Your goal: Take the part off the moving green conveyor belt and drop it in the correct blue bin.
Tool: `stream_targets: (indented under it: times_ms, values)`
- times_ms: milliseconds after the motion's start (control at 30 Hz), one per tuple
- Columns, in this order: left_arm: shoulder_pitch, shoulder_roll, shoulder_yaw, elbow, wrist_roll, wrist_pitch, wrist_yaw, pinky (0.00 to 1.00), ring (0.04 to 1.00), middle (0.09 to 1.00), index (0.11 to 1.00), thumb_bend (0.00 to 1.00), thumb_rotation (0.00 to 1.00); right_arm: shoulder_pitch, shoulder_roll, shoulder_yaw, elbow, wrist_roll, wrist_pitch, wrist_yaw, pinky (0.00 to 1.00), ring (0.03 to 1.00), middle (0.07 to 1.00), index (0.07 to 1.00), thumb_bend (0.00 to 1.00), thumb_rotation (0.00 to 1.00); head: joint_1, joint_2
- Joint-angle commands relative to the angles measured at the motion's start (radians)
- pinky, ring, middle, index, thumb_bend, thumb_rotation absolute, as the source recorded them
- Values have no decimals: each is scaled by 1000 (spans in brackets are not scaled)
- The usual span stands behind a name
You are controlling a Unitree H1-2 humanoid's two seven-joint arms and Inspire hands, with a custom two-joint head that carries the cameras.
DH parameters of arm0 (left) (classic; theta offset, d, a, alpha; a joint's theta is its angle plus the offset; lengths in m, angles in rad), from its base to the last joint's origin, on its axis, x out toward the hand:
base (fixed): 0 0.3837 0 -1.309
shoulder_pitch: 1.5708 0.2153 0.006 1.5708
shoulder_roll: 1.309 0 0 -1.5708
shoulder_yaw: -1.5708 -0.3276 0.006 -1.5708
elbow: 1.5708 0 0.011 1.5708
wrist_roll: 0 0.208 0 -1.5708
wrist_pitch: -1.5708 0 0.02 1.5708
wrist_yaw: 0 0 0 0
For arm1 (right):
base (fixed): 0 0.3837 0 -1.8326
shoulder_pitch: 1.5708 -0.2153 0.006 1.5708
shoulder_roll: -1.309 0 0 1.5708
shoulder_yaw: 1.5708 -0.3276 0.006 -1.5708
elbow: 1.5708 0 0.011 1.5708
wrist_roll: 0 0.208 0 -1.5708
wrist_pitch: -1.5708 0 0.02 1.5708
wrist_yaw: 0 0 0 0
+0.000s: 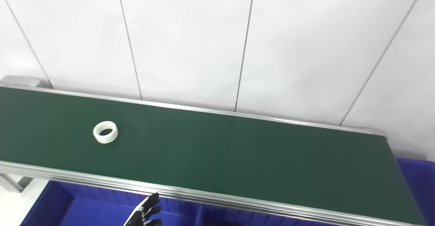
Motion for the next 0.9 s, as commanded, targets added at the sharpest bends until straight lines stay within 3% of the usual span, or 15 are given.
stream_targets:
  times_ms: [0, 100, 267, 400, 533, 633, 800, 867]
  values:
    - [-9, -10, -11, -20, 7, -36, 8, 665, 810, 838, 833, 555, 612, -2, -2, -4, -20, 3, -59, 16, 909, 941, 1000, 1000, 675, 1000, 1, 0]
    - [-17, 6, -11, -35, -9, -55, -4, 621, 767, 801, 809, 584, 513, -5, -4, 0, -23, 6, -59, 24, 925, 948, 1000, 1000, 670, 1000, 3, 18]
    - [-23, 34, -6, -120, -39, -63, -24, 516, 621, 691, 740, 752, 359, 1, 8, -4, -36, -7, -58, 29, 927, 943, 1000, 1000, 673, 1000, 0, 47]
    - [-67, 56, 21, -259, 0, 0, -38, 507, 628, 669, 701, 883, 297, -1, 7, 0, -44, -1, -58, 40, 939, 951, 1000, 1000, 650, 1000, -3, 80]
    - [-203, 117, 97, -309, 77, 53, -65, 515, 633, 667, 691, 947, 285, -6, 15, -3, -49, 3, -58, 44, 929, 944, 1000, 1000, 648, 1000, -4, 87]
    - [-339, 191, 151, -312, 127, 137, -121, 453, 626, 667, 649, 990, 293, -13, 21, -5, -51, 6, -58, 50, 924, 945, 1000, 1000, 646, 1000, -6, 88]
    - [-532, 256, 159, -247, 263, 179, -146, 454, 612, 648, 624, 990, 213, -26, 27, -9, -45, -7, -58, 46, 914, 940, 1000, 1000, 643, 1000, -11, 86]
    - [-587, 270, 152, -202, 322, 178, -144, 498, 648, 664, 634, 987, 175, -32, 28, -9, -43, -10, -58, 45, 911, 936, 1000, 1000, 643, 1000, -12, 85]
